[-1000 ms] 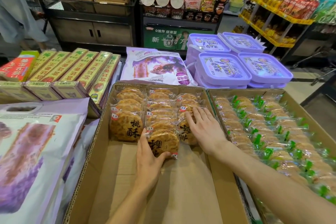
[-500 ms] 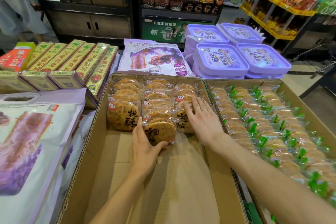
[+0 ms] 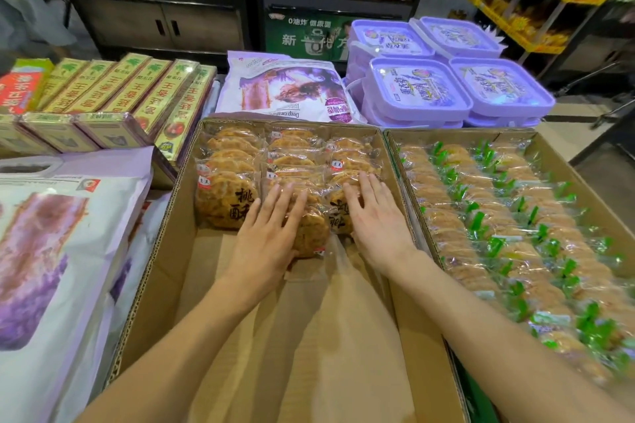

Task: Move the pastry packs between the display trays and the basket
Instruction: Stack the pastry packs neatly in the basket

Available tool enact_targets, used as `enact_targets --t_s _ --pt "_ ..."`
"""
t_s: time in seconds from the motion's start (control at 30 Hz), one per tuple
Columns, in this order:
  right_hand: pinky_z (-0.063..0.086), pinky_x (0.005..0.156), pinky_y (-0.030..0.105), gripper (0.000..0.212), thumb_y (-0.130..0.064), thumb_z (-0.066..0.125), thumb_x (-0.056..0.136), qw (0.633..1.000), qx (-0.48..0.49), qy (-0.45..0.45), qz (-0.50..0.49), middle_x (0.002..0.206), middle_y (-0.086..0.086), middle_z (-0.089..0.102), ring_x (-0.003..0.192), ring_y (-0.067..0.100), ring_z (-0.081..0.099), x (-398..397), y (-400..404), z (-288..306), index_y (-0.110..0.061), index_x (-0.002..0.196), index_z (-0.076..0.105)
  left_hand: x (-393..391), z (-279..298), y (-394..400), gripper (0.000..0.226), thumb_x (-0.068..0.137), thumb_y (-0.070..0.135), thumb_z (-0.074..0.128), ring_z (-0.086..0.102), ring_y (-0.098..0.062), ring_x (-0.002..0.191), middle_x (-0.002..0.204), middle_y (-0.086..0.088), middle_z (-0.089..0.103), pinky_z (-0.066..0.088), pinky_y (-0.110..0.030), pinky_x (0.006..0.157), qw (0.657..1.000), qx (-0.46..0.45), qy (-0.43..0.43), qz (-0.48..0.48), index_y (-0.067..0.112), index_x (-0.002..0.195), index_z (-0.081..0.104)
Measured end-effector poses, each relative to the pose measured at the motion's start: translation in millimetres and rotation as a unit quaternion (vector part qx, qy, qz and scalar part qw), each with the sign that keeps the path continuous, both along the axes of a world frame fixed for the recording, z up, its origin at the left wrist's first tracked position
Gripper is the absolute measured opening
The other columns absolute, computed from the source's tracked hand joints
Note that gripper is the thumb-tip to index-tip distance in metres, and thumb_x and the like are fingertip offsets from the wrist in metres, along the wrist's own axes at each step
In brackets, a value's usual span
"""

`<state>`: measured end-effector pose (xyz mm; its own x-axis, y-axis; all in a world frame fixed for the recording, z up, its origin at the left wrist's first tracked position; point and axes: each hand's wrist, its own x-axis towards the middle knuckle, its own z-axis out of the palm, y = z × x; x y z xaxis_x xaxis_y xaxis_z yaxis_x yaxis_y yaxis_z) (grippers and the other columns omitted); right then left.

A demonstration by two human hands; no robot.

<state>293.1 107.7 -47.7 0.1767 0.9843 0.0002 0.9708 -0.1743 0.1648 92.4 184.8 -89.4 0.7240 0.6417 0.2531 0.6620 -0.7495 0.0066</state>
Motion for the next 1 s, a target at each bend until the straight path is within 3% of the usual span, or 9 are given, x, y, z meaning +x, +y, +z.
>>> enact_targets --t_s 0.17,0.4,0.67,1.0 --pt "0.000 0.125 0.047 0.102 -0.002 0.069 0.085 1.000 -0.018 -0.013 -0.012 0.163 0.032 -0.006 0.154 0.043 -0.003 -3 3 3 -0.008 0.159 -0.002 2 -1 -2 0.113 0.067 0.033 0.092 0.030 -0.040 0.148 0.161 -0.022 0.030 0.036 -0.055 0.116 0.999 0.023 0.021 0.014 0.010 0.158 0.030" --pt "0.015 0.125 0.046 0.093 -0.003 0.071 0.085 1.000 0.000 -0.015 -0.015 0.163 0.029 0.010 0.153 0.041 0.012 2 14 2 -0.009 0.157 0.013 4 5 5 0.112 0.070 0.044 0.088 0.029 -0.040 0.149 0.160 -0.021 0.033 0.030 -0.056 0.118 0.998 0.028 0.057 0.018 0.012 0.158 0.028" --pt "0.008 0.126 0.049 0.096 -0.005 0.071 0.085 0.999 -0.005 -0.024 -0.024 0.164 0.029 0.005 0.154 0.040 0.007 0 12 0 -0.010 0.158 0.009 6 -1 1 0.106 0.072 0.025 0.088 0.027 -0.042 0.149 0.160 -0.021 0.032 0.026 -0.058 0.119 0.998 0.043 0.039 0.030 0.010 0.157 0.029" --pt "0.007 0.127 0.046 0.093 -0.003 0.067 0.088 0.999 0.000 -0.015 -0.035 0.165 0.027 0.000 0.155 0.037 0.002 -7 4 1 -0.010 0.159 0.007 1 -2 -5 0.106 0.070 0.020 0.087 0.026 -0.037 0.151 0.163 -0.020 0.027 0.026 -0.054 0.121 0.998 0.056 0.013 0.013 0.008 0.158 0.028"
